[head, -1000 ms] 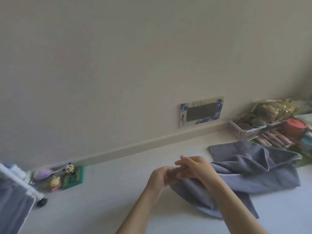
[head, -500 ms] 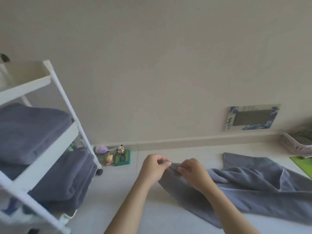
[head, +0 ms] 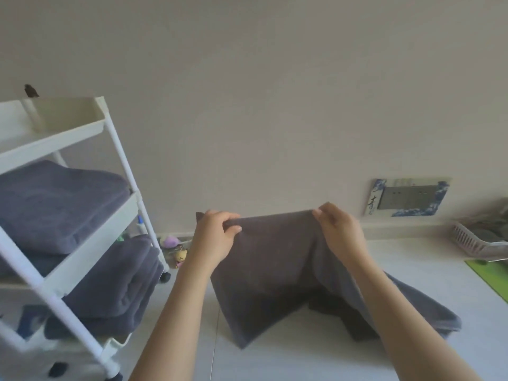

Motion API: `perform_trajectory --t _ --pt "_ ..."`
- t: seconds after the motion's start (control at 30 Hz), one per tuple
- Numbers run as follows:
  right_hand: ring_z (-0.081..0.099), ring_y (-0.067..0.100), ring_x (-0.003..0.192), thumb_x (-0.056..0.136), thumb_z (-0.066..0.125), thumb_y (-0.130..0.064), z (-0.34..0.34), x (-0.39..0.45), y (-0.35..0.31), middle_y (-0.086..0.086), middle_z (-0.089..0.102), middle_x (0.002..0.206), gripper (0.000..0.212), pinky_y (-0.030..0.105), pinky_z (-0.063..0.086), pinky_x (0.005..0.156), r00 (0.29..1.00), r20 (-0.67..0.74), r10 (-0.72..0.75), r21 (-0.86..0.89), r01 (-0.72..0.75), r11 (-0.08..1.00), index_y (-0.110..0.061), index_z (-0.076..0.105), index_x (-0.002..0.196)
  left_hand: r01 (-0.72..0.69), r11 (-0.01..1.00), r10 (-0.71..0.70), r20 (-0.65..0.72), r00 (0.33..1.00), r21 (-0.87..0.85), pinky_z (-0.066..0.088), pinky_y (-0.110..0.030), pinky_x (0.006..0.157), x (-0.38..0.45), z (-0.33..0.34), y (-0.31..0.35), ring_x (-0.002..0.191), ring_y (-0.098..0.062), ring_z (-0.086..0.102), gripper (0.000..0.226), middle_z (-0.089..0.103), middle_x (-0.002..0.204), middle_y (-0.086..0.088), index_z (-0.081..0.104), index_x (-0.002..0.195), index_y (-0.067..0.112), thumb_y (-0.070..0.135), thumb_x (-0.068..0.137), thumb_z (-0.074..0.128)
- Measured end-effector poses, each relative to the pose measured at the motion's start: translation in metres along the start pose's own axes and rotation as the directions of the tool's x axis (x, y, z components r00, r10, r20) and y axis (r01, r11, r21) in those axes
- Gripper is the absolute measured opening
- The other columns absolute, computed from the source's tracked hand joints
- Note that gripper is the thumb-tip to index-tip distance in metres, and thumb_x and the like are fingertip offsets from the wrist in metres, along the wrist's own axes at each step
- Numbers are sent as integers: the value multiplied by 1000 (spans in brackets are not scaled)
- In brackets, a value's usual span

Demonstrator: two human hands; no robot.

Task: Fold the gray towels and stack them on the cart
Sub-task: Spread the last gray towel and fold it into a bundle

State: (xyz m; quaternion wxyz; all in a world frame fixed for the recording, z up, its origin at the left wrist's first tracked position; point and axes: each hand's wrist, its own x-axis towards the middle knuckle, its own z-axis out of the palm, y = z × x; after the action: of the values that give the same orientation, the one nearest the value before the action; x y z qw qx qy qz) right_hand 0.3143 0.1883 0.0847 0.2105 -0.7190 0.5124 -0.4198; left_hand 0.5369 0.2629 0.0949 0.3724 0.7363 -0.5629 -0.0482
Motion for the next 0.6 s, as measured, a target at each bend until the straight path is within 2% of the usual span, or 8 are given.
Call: perform_trajectory --t 0.07,0.13,0.27,0.37,0.43,0.47,0.53,0.6 --pt "47 9 59 94 53 -25 -15 3 -17 -2 51 60 21 14 33 54 994 -86 -68 24 70 997 -15 54 75 -66 998 65 -113 991 -4 25 -13 71 3 -10 10 86 -19 52 11 53 95 -4 70 94 7 15 86 66" --pt "44 4 55 94 51 -23 -30 4 -28 -7 45 56 27 7 33 54 981 -165 -99 54 109 993 -19 47 68 -129 992 125 -206 970 -8 26 -15 70 6 -21 16 77 -14 46 10 50 93 -2 67 84 7 17 86 66" --pt "32 9 49 96 47 -24 -54 0 -36 -6 34 52 38 21 27 50 981 -145 -131 135 150 979 -21 36 59 -236 971 235 -250 939 23 33 -21 81 6 -38 20 99 -20 52 15 60 103 0 65 80 12 25 86 65" --pt "33 3 52 95 47 -31 -65 -9 -34 -10 35 53 40 26 27 55 998 -7 -69 253 68 965 -17 41 58 -323 945 319 -317 893 40 33 -28 87 0 -48 24 98 -15 51 33 67 98 3 65 77 15 44 85 51" --pt "47 12 65 92 48 -36 -71 -14 -38 2 50 64 38 32 39 66 993 114 -14 379 -30 925 -8 57 69 -313 948 284 -300 911 -53 36 -39 93 -6 -56 29 87 -2 51 31 62 79 11 65 79 14 39 89 50" --pt "53 17 70 93 48 -33 -72 -17 -42 8 57 70 36 35 45 69 982 186 21 451 -104 887 -3 63 78 -288 950 248 -268 931 -121 37 -37 94 -9 -60 29 81 -1 50 25 56 69 13 64 79 14 32 92 54" --pt "63 19 71 94 46 -23 -71 -21 -47 13 68 78 32 30 53 68 939 336 69 558 -257 789 0 66 86 -260 947 222 -200 955 -190 39 -18 79 -10 -66 26 70 -6 49 22 50 59 10 58 73 22 30 93 54" --pt "66 19 67 95 46 -20 -68 -24 -45 15 71 79 30 25 55 63 887 451 93 561 -363 744 0 67 87 -236 935 206 -136 969 -264 36 -15 62 -10 -69 19 61 -4 46 24 52 60 7 55 71 24 36 90 52"
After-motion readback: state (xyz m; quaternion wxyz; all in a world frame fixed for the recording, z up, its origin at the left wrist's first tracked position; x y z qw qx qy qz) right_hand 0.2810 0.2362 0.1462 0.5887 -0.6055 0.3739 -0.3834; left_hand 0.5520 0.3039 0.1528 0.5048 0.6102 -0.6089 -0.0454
